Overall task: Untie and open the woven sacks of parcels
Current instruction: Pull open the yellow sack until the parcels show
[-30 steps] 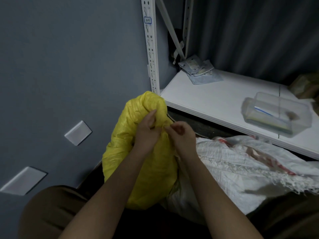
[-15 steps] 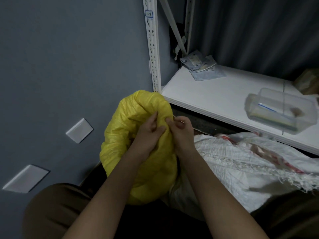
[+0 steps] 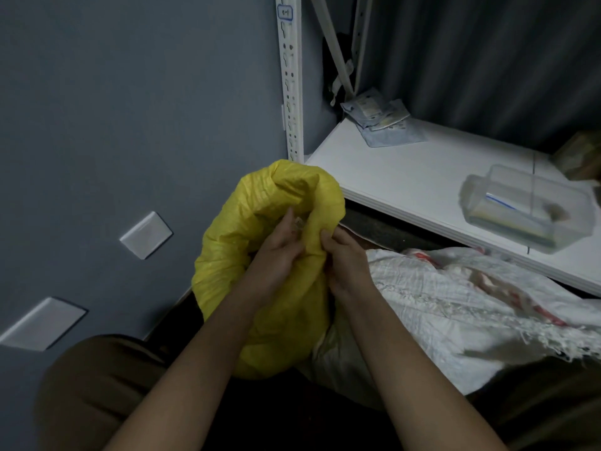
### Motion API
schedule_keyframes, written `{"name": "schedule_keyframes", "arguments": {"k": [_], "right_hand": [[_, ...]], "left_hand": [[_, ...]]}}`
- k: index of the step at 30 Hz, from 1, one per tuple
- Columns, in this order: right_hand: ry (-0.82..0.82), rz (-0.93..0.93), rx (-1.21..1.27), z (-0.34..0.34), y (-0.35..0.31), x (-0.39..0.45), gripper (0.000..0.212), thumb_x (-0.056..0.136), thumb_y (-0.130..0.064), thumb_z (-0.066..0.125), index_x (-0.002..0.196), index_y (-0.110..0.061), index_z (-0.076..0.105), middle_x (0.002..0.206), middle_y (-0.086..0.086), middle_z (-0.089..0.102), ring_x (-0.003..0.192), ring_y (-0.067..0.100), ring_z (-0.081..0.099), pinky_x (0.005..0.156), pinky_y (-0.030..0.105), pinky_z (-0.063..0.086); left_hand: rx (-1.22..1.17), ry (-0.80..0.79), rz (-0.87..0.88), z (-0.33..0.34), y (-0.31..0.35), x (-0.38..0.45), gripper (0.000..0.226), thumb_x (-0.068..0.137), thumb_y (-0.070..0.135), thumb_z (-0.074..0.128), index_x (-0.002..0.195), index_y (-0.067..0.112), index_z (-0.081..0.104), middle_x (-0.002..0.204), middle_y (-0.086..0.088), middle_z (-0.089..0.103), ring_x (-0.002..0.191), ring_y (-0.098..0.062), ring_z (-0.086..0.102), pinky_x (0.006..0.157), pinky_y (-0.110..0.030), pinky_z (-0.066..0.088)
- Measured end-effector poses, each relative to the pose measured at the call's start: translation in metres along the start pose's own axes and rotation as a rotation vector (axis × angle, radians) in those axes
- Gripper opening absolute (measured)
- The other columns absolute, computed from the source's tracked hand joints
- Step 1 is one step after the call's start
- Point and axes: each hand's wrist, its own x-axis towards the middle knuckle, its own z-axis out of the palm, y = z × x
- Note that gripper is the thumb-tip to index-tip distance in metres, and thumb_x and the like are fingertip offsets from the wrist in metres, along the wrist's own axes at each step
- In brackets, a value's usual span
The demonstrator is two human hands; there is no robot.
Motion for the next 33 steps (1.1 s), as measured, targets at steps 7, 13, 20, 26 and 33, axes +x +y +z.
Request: {"name": "schedule_keyframes", "arguments": {"k": [7,13,20,26,33], "right_hand": [[0.227,-0.326,-0.592,-0.008,0.018,0.006,0.013,0.079,-0.018,0.076,0.084,-0.016,0.064,0.083,0.003,0.067,0.08,0.017,0.064,0.074,0.033,0.052],[0.123,-0.137,-0.559,-0.015,0.025,-0.003,0.03,0.086,-0.036,0.068,0.082,-0.006,0.071,0.087,0.018,0.069,0.08,0.02,0.065,0.075,0.039,0.055],[-0.031,0.233,-0.212,-0.038,0.028,0.004,0.018,0.097,-0.016,0.052,0.105,-0.009,0.065,0.099,0.011,0.07,0.089,0.023,0.066,0.075,0.032,0.055],[0.034,-0.192,-1.18,-0.034,0.021,0.001,0.024,0.093,-0.011,0.047,0.073,-0.001,0.056,0.07,0.008,0.055,0.069,0.02,0.052,0.052,0.02,0.036],[0.154,-0.271,-1.09,-0.018,0.006,0.029,0.019,0.093,-0.015,0.053,0.083,0.0,0.061,0.073,0.007,0.056,0.068,0.019,0.05,0.06,0.028,0.034]], "left_hand": [[0.245,0.211,-0.113,-0.003,-0.018,0.001,0.007,0.088,0.018,0.065,0.092,0.016,0.069,0.081,0.002,0.07,0.075,-0.013,0.066,0.063,-0.021,0.052],[1.01,0.215,0.194,0.011,-0.034,0.007,0.023,0.096,0.017,0.046,0.112,0.01,0.062,0.093,-0.007,0.069,0.084,-0.022,0.064,0.072,-0.03,0.045],[0.58,0.106,-0.058,0.005,-0.028,0.003,0.031,0.095,0.039,0.049,0.109,0.015,0.062,0.098,0.004,0.062,0.093,-0.014,0.058,0.079,-0.026,0.041],[0.281,0.239,-0.242,0.006,-0.046,0.028,0.026,0.085,0.021,0.068,0.081,-0.004,0.065,0.066,-0.011,0.055,0.059,-0.018,0.05,0.049,-0.025,0.041],[0.475,0.091,-0.022,0.015,-0.043,0.011,0.013,0.087,0.017,0.065,0.075,0.015,0.071,0.07,0.003,0.065,0.064,-0.009,0.058,0.065,-0.031,0.048]]}}
